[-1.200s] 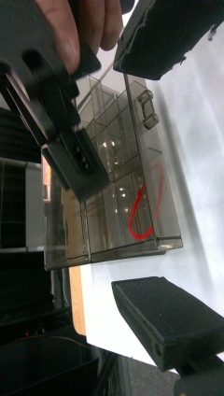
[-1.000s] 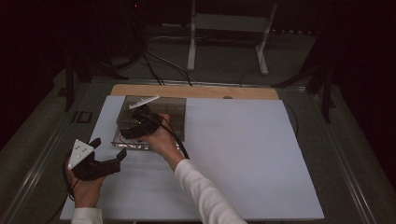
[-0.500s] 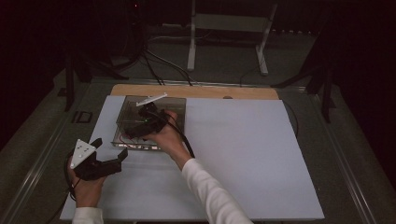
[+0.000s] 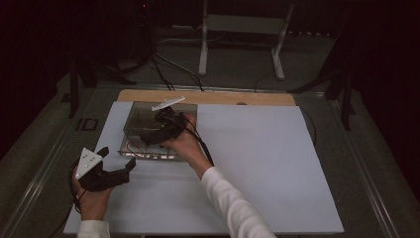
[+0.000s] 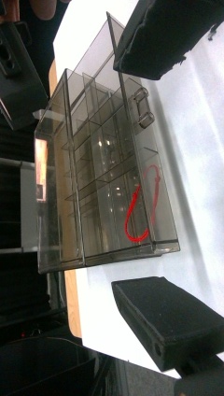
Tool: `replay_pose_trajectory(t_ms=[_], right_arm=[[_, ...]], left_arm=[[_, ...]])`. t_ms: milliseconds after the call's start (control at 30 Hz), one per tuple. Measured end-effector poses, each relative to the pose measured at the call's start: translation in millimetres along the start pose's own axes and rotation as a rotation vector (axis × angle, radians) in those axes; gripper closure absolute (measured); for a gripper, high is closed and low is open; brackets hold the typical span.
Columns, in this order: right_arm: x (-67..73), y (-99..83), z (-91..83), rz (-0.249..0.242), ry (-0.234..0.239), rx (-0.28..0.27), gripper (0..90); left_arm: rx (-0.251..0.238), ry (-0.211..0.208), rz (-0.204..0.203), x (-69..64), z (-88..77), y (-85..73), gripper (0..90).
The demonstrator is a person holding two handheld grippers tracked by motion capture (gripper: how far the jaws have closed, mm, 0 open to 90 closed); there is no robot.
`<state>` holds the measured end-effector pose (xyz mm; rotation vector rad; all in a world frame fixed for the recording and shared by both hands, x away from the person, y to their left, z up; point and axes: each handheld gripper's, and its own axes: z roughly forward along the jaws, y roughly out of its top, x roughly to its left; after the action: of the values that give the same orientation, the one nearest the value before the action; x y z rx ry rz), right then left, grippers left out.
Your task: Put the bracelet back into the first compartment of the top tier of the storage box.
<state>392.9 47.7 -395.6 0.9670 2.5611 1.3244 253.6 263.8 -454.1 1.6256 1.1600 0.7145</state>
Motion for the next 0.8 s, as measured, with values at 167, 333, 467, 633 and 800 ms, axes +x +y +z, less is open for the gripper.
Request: replay_pose_trajectory(t_ms=[167,333,467,633,800], right_arm=[[0.0,-0.8,-5.1,-0.029,-0.014,0.005,0.0],[-0.7,-1.0,-10.6,-0.037,-0.014,0.002,0.0],[-1.4,-1.4,-16.1,-0.043,-0.01,-0.001,0.0],[-4.2,-4.6,-21.9,-0.05,-0.019,0.001,0.0],[-8.9,-8.6,-26.5,-0.047,-0.025,0.006,0.0]], left_arm=[[0.005,0.001,0.0,0.2,0.6,-1.0,1.0],[0.006,0.001,0.0,-0.3,1.3,-1.0,1.0],[0.007,-0.001,0.0,-0.6,1.9,-1.1,1.0],[0.006,0.0,-0.001,-0.5,1.8,-1.3,1.0],[0.005,0.002,-0.001,-0.5,1.8,-1.1,1.0]])
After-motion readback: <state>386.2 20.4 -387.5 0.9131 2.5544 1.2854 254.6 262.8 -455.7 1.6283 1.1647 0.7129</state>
